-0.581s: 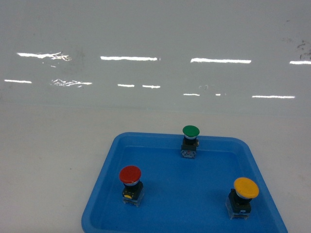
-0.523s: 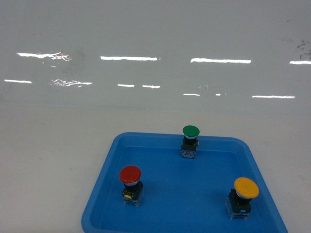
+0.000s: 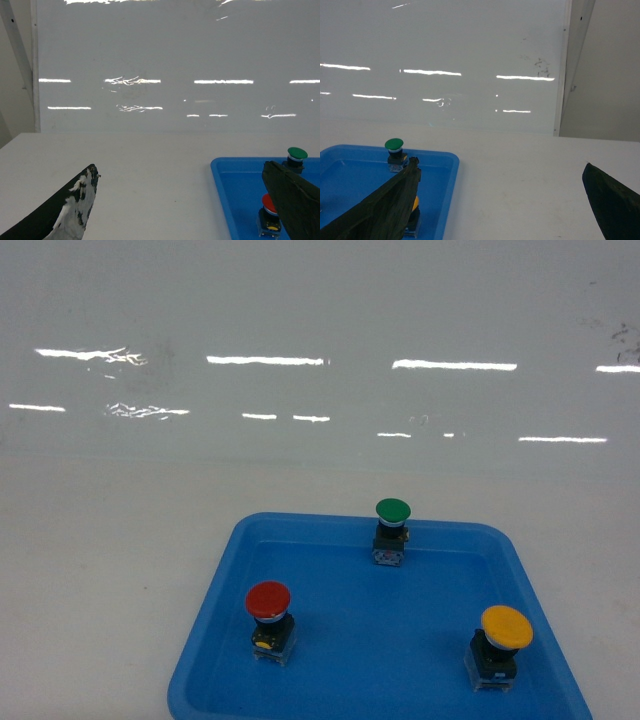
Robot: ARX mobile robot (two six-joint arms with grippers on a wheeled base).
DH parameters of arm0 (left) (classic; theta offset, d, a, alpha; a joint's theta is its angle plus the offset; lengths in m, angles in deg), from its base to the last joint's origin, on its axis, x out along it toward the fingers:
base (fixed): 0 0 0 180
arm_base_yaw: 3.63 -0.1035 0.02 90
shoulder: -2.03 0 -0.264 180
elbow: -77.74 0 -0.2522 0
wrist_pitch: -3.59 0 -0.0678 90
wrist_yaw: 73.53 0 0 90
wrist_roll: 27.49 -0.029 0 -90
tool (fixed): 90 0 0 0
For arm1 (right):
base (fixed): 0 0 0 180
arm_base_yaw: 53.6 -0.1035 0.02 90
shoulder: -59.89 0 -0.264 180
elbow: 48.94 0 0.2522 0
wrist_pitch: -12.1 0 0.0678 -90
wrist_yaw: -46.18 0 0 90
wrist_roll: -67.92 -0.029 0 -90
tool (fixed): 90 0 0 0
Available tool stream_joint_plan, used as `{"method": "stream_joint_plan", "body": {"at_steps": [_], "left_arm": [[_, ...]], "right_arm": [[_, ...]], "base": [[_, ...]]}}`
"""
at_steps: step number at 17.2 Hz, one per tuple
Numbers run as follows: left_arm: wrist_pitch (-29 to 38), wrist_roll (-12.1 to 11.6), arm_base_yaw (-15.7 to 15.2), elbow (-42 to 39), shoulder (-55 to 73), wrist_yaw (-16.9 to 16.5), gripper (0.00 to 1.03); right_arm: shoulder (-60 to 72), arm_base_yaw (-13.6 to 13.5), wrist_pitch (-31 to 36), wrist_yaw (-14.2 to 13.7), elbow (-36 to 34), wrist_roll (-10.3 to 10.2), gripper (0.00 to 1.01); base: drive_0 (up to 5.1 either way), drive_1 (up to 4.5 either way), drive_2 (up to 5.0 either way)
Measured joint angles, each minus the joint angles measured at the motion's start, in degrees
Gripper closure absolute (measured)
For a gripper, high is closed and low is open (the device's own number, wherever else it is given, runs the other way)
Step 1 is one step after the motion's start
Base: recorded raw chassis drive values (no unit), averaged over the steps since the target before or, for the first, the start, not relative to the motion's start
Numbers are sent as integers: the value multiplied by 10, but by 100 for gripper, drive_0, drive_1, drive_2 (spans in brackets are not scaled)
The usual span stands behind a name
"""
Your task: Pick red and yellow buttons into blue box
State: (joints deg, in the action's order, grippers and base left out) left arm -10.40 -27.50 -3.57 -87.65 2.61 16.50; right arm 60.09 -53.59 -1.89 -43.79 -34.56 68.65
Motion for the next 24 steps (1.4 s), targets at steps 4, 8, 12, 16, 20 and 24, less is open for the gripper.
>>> {"method": "stream_joint_plan", "body": {"at_steps": [4,8,12,16,20,24], "left_arm": [[0,0,0,0,0,0,5],[0,0,0,0,0,0,5],[0,0,0,0,0,0,5],[0,0,0,0,0,0,5],[67,1,16,2,45,5,5],[213,-9,33,72,324,-22,5]], "right_arm": [[0,0,0,0,0,0,3],[0,0,0,0,0,0,3],[0,0,0,0,0,0,3],[0,0,0,0,0,0,3],[37,-10,58,-14,1,0,3],[295,-80,207,-50,63,10,3]], "base": [[0,0,0],[0,0,0],[0,0,0],[0,0,0],[0,0,0],[0,0,0]]}}
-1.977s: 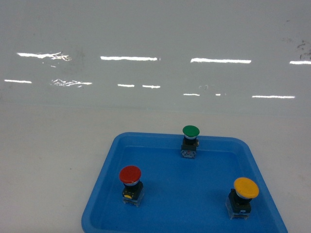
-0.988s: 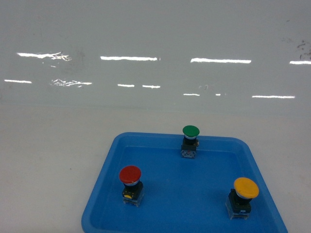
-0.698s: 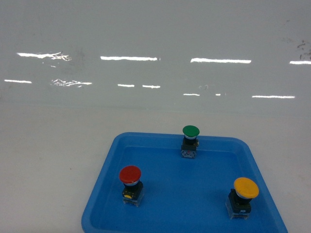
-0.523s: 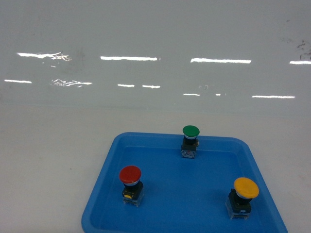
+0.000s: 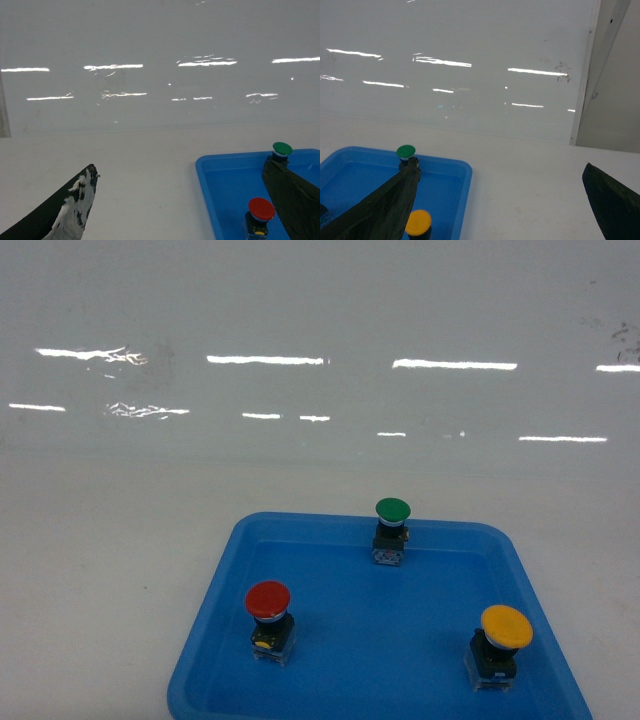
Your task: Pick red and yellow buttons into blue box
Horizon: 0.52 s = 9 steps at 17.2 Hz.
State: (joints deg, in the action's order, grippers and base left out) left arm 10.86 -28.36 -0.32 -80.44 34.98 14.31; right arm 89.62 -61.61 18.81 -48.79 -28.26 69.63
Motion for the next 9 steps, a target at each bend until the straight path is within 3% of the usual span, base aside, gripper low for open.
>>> {"method": "stream_joint_plan", "body": {"at_steps": [3,9], "left_arm": [[29,-37,24,53,112,-18,5],[90,-97,25,134,287,-25,5]], "right_arm": [[140,-30,47,-19,47,22,3],[327,-55,100,-56,109,56,3]], "base": [[0,0,0],[0,0,0]]}}
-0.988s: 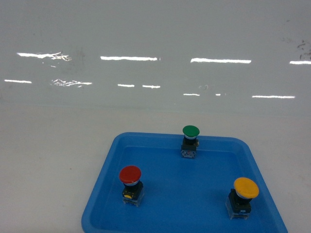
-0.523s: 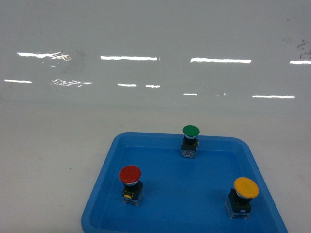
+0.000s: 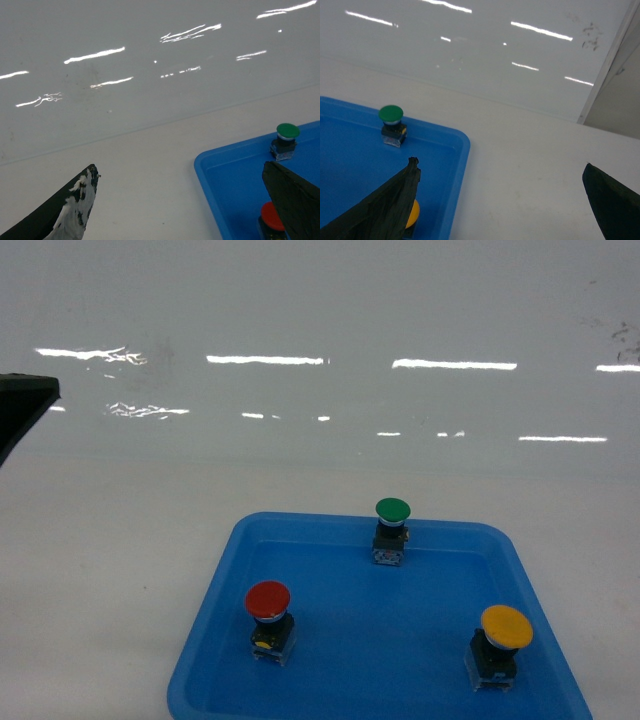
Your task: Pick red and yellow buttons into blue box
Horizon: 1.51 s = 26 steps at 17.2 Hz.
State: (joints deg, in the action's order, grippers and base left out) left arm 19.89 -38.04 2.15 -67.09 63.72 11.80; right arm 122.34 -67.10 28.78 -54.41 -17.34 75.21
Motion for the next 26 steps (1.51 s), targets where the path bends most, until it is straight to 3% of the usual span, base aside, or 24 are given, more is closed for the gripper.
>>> {"method": "stream_joint_plan", "body": {"at_steps": [5,7,12,16,18,19,21,25,26], "left_arm": [[23,-35,-3,75,139,16,5],[15,-49,-3,75,154,24,5],[20,-54,-3,75,149,24,5],[20,-54,-3,75,149,24,5],[20,-54,-3,75,149,24,5],[20,-54,-3,75,149,24,5],[19,-54,-3,75,149,24,5],[20,-54,-3,75,149,25,5],[20,-54,-3,75,149,25,5]], "right_arm": [[49,3,-10,-6,23,4,3],[20,-14,-37,-5,22,10,3],[19,-17,-31,-1,22,13,3],[113,11,2,4,28,9,3],[150,16,7,28,43,-5,3],[173,16,5,63,59,-17,3],[212,14,13,89,78,-21,3],[284,7,17,90,108,-28,3],[303,7,28,106,123,-36,3]], "base": [[0,0,0],[0,0,0],[0,0,0],[0,0,0],[0,0,0],[0,0,0],[0,0,0],[0,0,0],[0,0,0]]}}
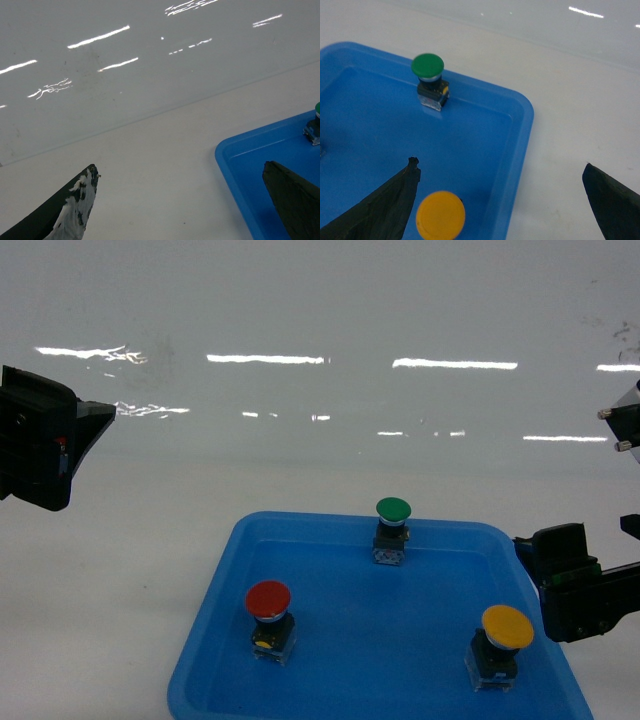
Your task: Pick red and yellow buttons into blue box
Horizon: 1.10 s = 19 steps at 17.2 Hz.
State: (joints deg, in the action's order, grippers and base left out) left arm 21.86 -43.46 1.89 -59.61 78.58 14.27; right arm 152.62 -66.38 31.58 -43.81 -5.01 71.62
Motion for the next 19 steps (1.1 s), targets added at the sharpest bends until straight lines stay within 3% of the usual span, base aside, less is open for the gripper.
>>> {"method": "stream_joint_plan", "body": {"at_steps": [2,10,14,19], "left_arm": [[0,0,0,0,0,0,5],[0,0,0,0,0,0,5],[0,0,0,0,0,0,5],[0,0,0,0,0,0,5]], "right_arm": [[34,-8,20,39,9,-20,3],[107,-10,73,48,20,-48,3],[137,-3,111,80,25,-77,3],[161,-20,113,95,27,-84,3]], "base": [[0,0,0],[0,0,0],[0,0,0],[0,0,0]]}}
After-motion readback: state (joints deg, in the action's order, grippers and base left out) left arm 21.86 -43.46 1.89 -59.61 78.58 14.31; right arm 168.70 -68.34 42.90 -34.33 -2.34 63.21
